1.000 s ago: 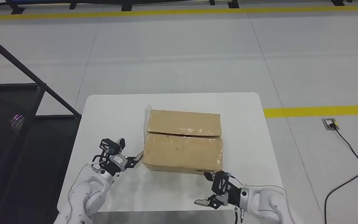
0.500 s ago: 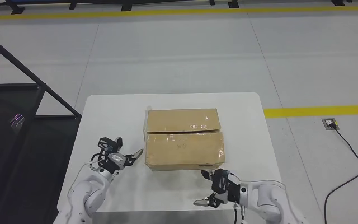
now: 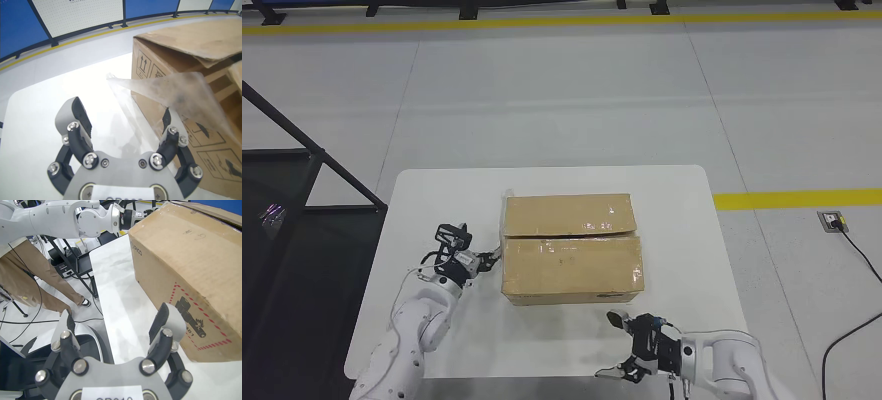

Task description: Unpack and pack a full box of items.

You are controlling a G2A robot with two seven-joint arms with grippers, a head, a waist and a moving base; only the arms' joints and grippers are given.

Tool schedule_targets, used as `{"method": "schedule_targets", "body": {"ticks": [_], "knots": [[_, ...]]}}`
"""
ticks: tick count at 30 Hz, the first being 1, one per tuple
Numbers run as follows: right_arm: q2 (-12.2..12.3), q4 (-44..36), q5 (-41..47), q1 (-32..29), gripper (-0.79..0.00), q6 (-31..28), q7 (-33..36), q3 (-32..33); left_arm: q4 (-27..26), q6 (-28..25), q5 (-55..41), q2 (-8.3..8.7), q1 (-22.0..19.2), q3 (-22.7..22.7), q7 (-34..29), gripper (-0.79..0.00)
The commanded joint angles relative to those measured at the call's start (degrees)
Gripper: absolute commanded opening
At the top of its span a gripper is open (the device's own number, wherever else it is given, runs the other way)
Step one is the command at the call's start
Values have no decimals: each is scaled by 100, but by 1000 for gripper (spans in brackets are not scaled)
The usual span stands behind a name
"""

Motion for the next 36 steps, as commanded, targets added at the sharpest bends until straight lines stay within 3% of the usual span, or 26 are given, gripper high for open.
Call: {"method": "schedule_targets", "body": {"ticks": [1,19,36], "knots": [[16,-35,-20,-62,0,12,-39,24,64,82,34,-20,-41,54,105,0],[89,-76,78,46,0,158,153,-139,-21,250,-315,-33,243,-226,685,0],[142,-45,158,170,0,228,176,-300,-507,449,-632,30,750,-875,930,0]]}}
